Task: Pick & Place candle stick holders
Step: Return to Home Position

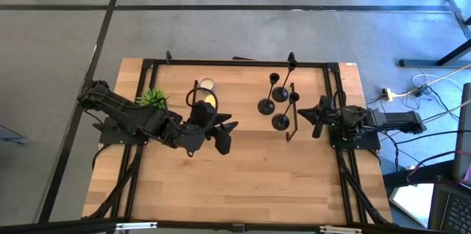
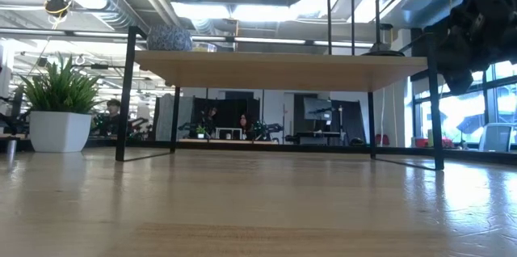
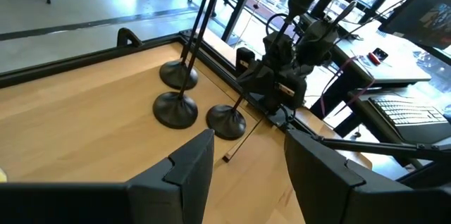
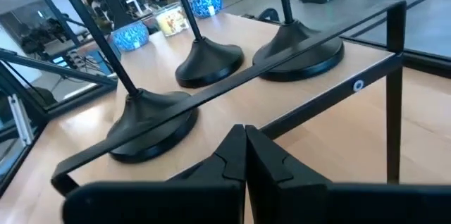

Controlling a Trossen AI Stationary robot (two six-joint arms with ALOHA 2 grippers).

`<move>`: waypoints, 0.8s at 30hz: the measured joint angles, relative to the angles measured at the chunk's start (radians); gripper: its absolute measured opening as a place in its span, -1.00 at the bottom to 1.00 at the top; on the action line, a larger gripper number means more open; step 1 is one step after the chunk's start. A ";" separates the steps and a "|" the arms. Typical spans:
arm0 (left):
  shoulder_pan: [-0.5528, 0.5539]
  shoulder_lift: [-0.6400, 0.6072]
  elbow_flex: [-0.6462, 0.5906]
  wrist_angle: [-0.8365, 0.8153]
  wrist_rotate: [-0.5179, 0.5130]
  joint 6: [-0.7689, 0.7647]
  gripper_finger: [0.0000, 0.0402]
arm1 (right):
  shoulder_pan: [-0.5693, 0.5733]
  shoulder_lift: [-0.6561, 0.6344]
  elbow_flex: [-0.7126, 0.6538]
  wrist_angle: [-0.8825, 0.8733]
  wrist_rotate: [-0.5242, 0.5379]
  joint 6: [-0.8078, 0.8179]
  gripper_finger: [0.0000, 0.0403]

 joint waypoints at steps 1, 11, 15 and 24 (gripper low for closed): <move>0.000 0.000 0.000 0.000 0.000 0.000 -0.15 | 0.000 0.002 0.000 0.000 0.000 -0.002 -1.00; 0.000 0.000 0.000 0.000 0.000 0.010 -0.15 | 0.000 0.053 0.008 -0.053 -0.004 -0.005 -1.00; 0.000 0.000 0.000 0.000 0.006 0.010 -0.15 | 0.000 0.082 0.008 -0.053 -0.011 -0.003 -1.00; 0.000 0.000 0.000 0.000 0.025 0.009 -0.15 | 0.000 0.116 0.009 -0.054 -0.011 0.020 -1.00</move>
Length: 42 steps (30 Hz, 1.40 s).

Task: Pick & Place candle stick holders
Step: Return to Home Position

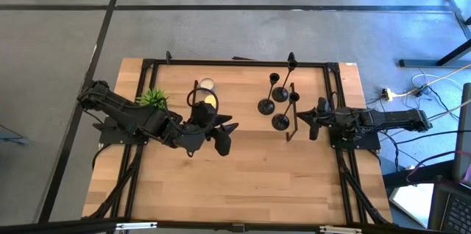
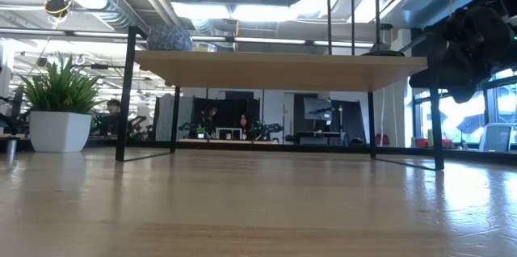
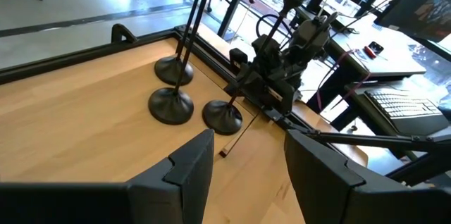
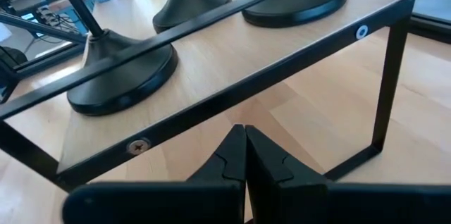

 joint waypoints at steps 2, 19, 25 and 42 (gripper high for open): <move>0.000 0.000 0.000 0.000 0.000 0.000 -0.15 | 0.000 0.002 0.000 0.000 0.000 0.004 -1.00; 0.000 0.000 0.000 0.000 -0.001 0.035 -0.15 | 0.000 0.005 0.000 0.003 0.000 0.004 -1.00; 0.008 0.000 0.000 -0.007 0.002 0.085 -0.17 | 0.000 0.005 0.000 0.003 0.000 0.004 -1.00; 0.110 -0.202 -0.016 -0.173 0.299 0.413 -0.99 | 0.000 0.005 0.000 0.004 0.000 0.004 -1.00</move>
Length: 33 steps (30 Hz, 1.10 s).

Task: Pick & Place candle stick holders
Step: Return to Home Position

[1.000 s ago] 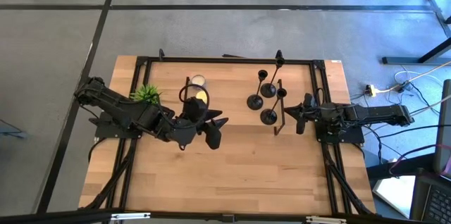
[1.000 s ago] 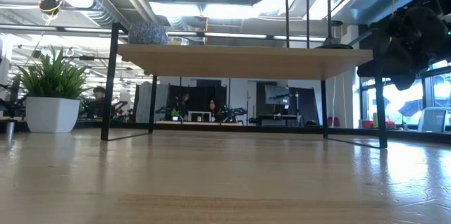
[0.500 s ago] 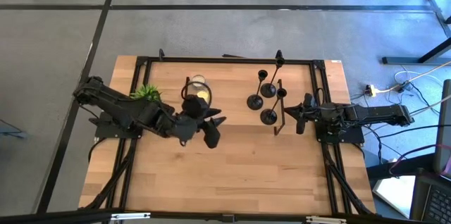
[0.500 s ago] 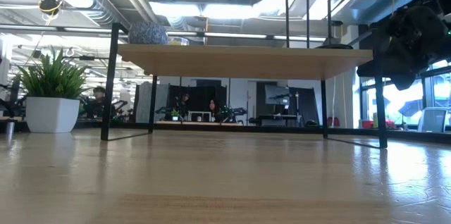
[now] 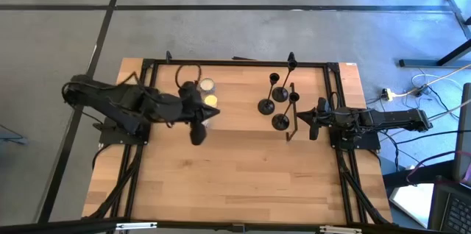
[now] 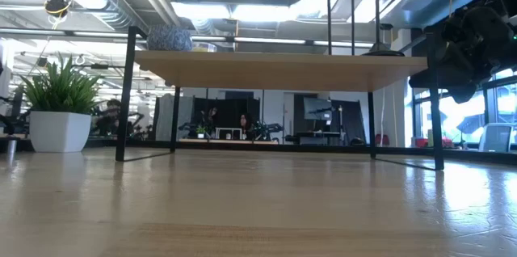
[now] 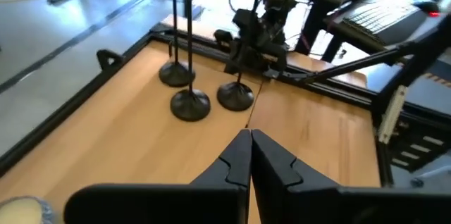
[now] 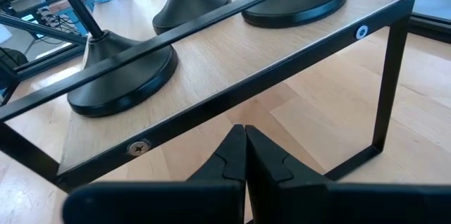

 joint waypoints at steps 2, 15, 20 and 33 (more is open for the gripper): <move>0.012 -0.044 -0.035 0.009 0.032 0.027 -0.99 | 0.000 0.000 0.000 0.000 0.000 0.000 -1.00; 0.030 -0.436 -0.527 0.350 0.197 0.146 -0.99 | 0.000 0.000 0.000 0.000 0.000 0.000 -1.00; 0.030 -0.600 -0.710 0.471 0.241 0.205 -0.99 | 0.000 0.000 0.000 0.000 0.000 0.000 -1.00; 0.083 -1.062 -1.041 0.488 0.200 0.277 -0.99 | 0.000 0.000 0.000 0.000 0.000 0.000 -1.00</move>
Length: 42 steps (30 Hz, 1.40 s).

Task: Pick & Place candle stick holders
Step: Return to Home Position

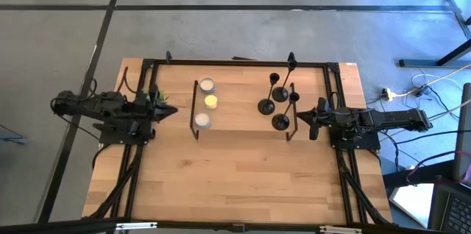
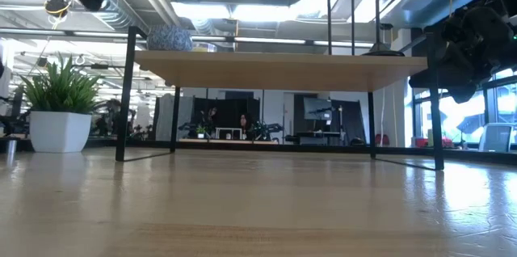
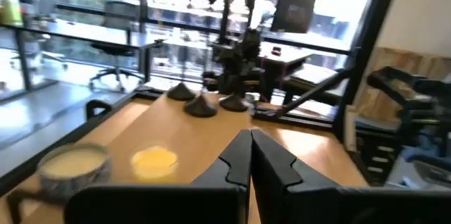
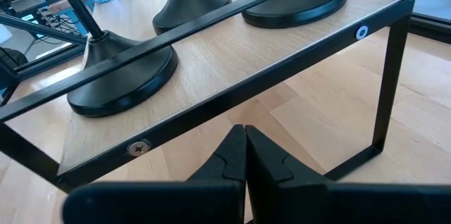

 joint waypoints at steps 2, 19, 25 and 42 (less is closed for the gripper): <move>0.007 -0.039 -0.050 0.004 -0.024 0.000 -0.99 | 0.000 0.000 0.000 0.000 0.000 0.000 -1.00; 0.012 -0.221 -0.304 0.088 -0.078 0.062 -0.99 | 0.000 0.000 0.000 0.000 0.000 0.000 -1.00; 0.012 -0.221 -0.314 0.080 0.027 0.053 -0.99 | 0.000 0.000 0.000 0.000 0.000 0.000 -1.00; 0.012 -0.218 -0.366 0.063 0.111 0.043 -0.99 | 0.000 0.000 0.000 0.000 0.000 0.000 -1.00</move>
